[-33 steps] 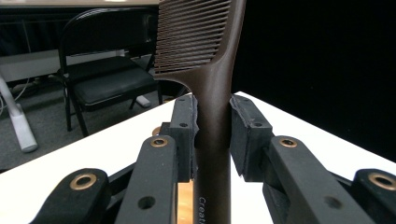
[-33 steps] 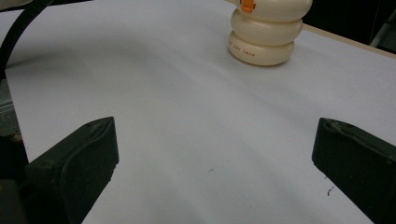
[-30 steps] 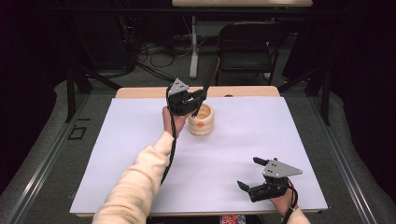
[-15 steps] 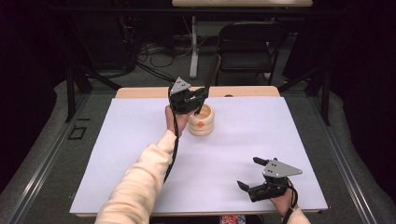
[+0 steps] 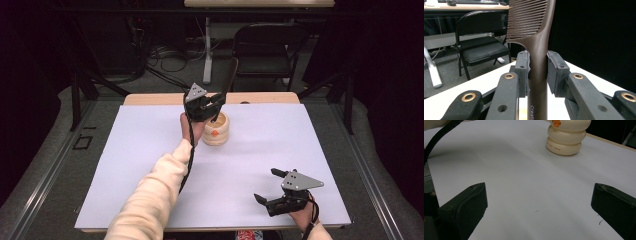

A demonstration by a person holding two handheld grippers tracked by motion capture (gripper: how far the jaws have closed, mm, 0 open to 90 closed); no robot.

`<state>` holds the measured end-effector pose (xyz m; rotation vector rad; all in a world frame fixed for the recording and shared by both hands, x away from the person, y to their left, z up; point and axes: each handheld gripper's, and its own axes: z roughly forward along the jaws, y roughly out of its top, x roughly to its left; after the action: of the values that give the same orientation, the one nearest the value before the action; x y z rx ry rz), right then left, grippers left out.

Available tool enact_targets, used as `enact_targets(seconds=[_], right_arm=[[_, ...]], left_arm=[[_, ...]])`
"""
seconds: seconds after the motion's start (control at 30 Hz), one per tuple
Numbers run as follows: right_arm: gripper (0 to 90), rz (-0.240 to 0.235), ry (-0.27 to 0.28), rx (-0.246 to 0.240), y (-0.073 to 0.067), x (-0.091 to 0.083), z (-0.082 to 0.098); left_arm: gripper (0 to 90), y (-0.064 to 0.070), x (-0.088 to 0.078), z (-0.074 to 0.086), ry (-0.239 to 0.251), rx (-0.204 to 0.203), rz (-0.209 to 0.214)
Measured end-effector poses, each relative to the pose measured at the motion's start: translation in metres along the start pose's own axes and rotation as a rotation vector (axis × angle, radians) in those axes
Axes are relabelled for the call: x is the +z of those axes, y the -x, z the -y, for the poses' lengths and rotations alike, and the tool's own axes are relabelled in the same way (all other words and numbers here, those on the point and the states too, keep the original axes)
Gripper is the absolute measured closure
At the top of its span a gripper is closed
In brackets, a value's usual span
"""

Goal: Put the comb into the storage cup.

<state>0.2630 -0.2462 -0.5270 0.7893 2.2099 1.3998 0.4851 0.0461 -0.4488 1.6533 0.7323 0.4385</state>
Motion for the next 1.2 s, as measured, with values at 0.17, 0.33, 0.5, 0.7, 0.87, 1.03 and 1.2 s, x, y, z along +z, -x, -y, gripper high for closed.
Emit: enact_targets(seconds=[0.17, 0.33, 0.5, 0.7, 0.87, 1.03, 1.2], right_arm=[[0.1, -0.001, 0.000, 0.001, 0.000, 0.000, 0.000], [0.1, 0.000, 0.000, -0.001, 0.000, 0.000, 0.000], [0.1, -0.001, -0.001, 0.000, 0.000, 0.000, 0.000], [0.1, -0.001, -0.002, 0.000, 0.000, 0.000, 0.000], [0.1, -0.001, -0.003, -0.002, 0.000, 0.000, 0.000], [0.2, -0.001, -0.004, -0.002, 0.000, 0.000, 0.000], [0.2, 0.000, -0.005, -0.001, 0.000, 0.000, 0.000]], left_arm=[[72.3, -0.002, 0.003, 0.004, 0.011, 0.000, -0.005], [72.2, -0.004, 0.005, 0.007, 0.018, 0.000, -0.013], [72.2, -0.005, 0.008, 0.012, 0.013, -0.006, -0.019], [72.2, -0.007, 0.010, 0.016, 0.012, -0.002, -0.020], [72.2, -0.009, 0.011, 0.019, 0.008, -0.005, -0.025], [72.2, -0.011, 0.012, 0.022, 0.007, -0.008, -0.023], [72.2, -0.012, 0.013, 0.026, 0.002, -0.008, -0.023]])
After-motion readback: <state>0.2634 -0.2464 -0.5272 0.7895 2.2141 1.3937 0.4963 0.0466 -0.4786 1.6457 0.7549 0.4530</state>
